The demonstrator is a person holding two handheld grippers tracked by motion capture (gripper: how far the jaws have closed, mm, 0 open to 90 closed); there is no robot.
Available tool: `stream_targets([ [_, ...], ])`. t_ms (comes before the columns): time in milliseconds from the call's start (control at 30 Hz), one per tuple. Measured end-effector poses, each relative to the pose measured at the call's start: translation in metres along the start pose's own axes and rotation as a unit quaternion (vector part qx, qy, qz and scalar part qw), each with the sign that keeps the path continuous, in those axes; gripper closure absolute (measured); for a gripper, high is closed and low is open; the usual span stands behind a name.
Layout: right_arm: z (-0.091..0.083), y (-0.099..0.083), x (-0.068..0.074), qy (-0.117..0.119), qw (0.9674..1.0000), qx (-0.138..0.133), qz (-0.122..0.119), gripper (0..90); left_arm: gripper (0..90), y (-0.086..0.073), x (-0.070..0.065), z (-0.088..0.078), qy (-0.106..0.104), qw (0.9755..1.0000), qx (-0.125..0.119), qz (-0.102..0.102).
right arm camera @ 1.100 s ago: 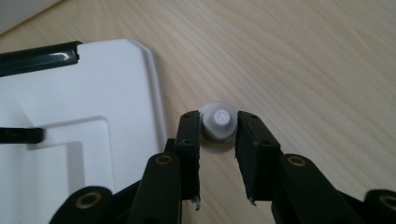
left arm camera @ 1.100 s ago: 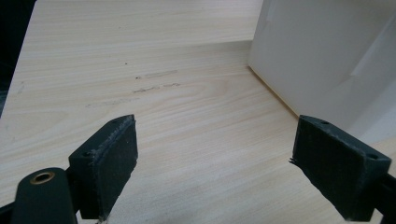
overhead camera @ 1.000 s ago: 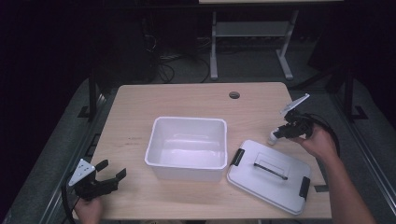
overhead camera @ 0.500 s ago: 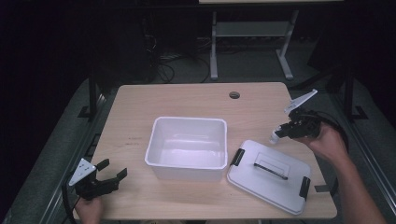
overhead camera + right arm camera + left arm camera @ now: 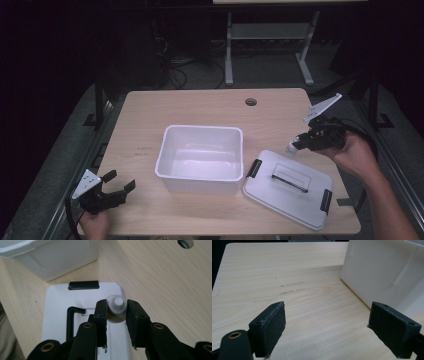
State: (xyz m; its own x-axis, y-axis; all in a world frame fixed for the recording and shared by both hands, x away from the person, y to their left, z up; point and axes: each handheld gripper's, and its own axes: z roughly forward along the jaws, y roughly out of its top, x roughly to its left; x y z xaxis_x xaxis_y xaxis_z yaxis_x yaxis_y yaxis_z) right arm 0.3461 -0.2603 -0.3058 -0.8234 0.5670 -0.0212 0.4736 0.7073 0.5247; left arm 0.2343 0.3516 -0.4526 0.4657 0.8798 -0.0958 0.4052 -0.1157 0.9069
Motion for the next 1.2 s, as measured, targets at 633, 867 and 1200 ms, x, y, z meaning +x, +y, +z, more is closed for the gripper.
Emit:
stream_targets([
  [633,-0.019,0.022,0.032,0.027,0.9991,-0.011,-0.031,70.7,13.0,0.001,-0.002,0.000,0.000,1.0000,-0.002,0.002],
  [867,-0.022,0.029,0.040,0.037,0.9984,-0.014,-0.041,70.7,13.0,0.001,-0.001,0.000,0.001,1.0000,-0.001,0.002],
  [1200,-0.027,0.046,0.053,0.048,0.9965,-0.023,-0.064,70.7,13.0,0.001,-0.001,0.001,-0.001,1.0000,-0.002,0.002],
])
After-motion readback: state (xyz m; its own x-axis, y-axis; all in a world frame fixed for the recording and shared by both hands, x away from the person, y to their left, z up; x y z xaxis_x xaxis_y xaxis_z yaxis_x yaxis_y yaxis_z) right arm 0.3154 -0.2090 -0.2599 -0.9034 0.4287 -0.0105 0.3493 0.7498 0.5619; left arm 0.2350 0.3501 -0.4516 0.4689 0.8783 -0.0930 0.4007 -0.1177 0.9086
